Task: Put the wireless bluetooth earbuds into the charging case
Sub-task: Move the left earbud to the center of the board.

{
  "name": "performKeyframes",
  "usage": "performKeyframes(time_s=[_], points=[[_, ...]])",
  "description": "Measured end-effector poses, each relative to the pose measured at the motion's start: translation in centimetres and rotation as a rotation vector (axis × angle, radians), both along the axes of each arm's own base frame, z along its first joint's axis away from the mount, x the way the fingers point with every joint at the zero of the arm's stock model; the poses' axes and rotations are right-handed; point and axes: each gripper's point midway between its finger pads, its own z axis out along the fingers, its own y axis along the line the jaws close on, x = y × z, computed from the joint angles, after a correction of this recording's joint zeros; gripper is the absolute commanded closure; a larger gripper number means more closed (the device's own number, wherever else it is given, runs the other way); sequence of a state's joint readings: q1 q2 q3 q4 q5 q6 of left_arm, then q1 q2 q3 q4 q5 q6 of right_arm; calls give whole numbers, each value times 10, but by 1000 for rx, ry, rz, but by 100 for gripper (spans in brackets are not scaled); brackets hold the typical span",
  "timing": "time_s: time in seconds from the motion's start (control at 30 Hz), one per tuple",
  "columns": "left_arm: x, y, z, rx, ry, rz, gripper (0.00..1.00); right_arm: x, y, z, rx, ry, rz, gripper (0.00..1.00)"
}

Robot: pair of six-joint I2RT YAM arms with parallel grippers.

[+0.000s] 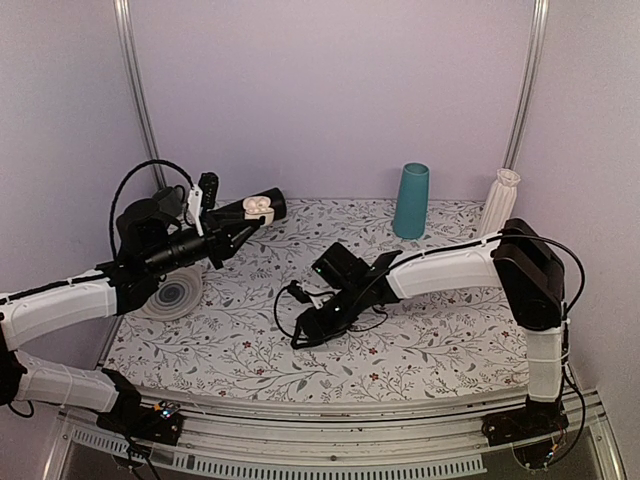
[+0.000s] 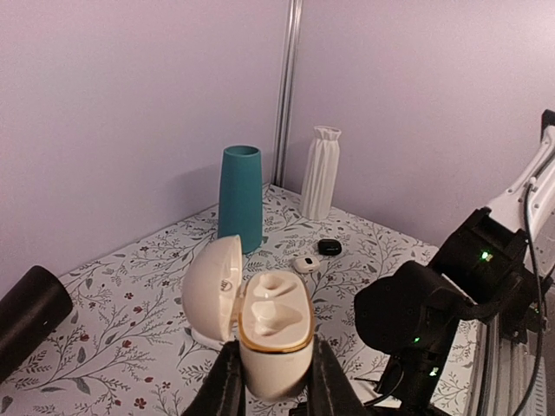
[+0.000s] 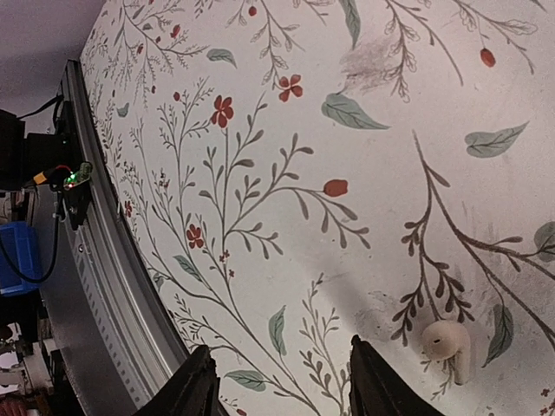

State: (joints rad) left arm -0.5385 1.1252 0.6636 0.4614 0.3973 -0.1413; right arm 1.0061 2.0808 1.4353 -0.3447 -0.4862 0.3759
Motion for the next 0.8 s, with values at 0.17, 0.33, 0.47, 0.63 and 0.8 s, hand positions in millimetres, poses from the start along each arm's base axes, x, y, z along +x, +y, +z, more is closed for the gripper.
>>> performKeyframes(time_s=[0.17, 0.33, 0.47, 0.63, 0.8], points=[[0, 1, -2, 7, 4, 2, 100, 22, -18, -7, -40, -32, -77, 47], [0, 1, -2, 11, 0, 3, 100, 40, -39, -17, -75, -39, -139, 46], [0, 1, -2, 11, -1, 3, 100, 40, -42, -21, -81, -33, -144, 45], [0, 1, -2, 14, -2, 3, 100, 30, -36, -20, -75, -21, -126, 45], [0, 1, -3, 16, 0, 3, 100, 8, -26, -20, -64, 14, -78, 45]])
